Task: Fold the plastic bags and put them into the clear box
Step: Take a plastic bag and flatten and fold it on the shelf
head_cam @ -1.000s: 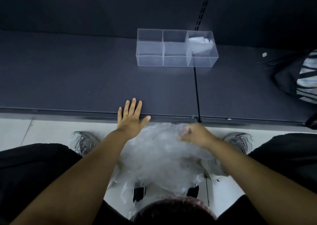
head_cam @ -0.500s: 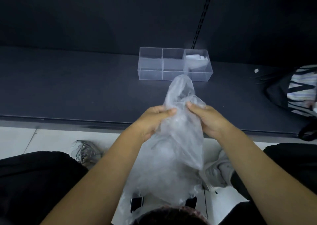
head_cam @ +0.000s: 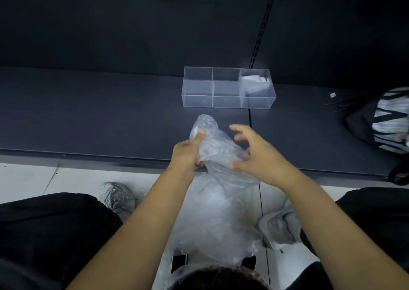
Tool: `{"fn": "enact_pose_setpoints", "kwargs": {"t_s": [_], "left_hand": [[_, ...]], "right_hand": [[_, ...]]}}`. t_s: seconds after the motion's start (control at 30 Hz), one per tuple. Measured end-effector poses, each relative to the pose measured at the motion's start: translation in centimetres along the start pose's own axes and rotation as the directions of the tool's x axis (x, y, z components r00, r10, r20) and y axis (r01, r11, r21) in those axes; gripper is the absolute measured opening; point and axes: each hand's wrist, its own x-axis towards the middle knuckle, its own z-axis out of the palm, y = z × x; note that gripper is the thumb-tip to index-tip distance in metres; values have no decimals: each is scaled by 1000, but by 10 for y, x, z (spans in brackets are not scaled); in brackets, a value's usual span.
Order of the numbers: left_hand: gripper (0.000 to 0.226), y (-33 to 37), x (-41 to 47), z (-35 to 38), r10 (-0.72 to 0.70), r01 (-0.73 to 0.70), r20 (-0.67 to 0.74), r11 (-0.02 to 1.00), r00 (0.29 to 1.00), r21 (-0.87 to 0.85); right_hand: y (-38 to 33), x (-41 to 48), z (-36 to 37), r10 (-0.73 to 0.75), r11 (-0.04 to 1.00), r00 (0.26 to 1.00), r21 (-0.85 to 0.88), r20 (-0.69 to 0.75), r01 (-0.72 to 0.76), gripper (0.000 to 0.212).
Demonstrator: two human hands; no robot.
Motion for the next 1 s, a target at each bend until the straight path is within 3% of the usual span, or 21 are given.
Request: {"fn": "enact_pose_setpoints", "kwargs": {"t_s": [0.07,0.13,0.27,0.37,0.47,0.57,0.67,0.73,0.8,0.83,0.9,0.93,1.0], "left_hand": [[41,4,1,-5,-38,37,-36,999,999,-31],[39,6,6,-16,-62,55,-94,995,994,-77],[19,11,10,-35,-158,130,-95,960,983,-249],[11,18,5,-36,-113,98,-21,923,993,-372],[12,23,2,-32,21,-20,-2,940,1000,-341],[43,19,0,-28,182,-187,-114,982,977,-37],[76,13,0,-27,297,-290,-30,946,954,143],[90,9,-4,-25,168,-179,87,974,982,138],[107,1,-6,-20,-66,67,241,998,968,5],[113,-3,-5,-17,-146,197,363,974,920,-109],[105,-6,-11,-10,-129,318,573,917,810,-242],[92,-5,-14,-6,-79,299,613,916,786,-266],[63,2,-20,1,40,156,581,946,813,-284]], "right_hand": [[10,-3,0,70,983,992,179,-103,-51,30],[17,-5,-10,130,940,986,329,-105,-89,3],[22,-6,-25,113,901,991,429,-74,-71,22],[23,-5,-22,113,861,990,506,-83,-56,25],[19,-3,-20,161,555,984,832,-79,-24,26],[16,-3,-25,142,337,988,942,-61,10,32],[13,-6,-28,117,180,992,983,-39,17,52],[15,-8,-31,105,86,994,996,-37,28,54],[14,-10,-33,64,29,998,999,-24,23,46],[14,-10,-34,22,14,1000,1000,-20,20,37],[15,-10,-33,-29,52,999,999,-13,14,18],[16,-10,-33,-17,119,1000,993,-3,5,14],[21,-7,-33,105,342,994,939,-8,-29,26]]}}
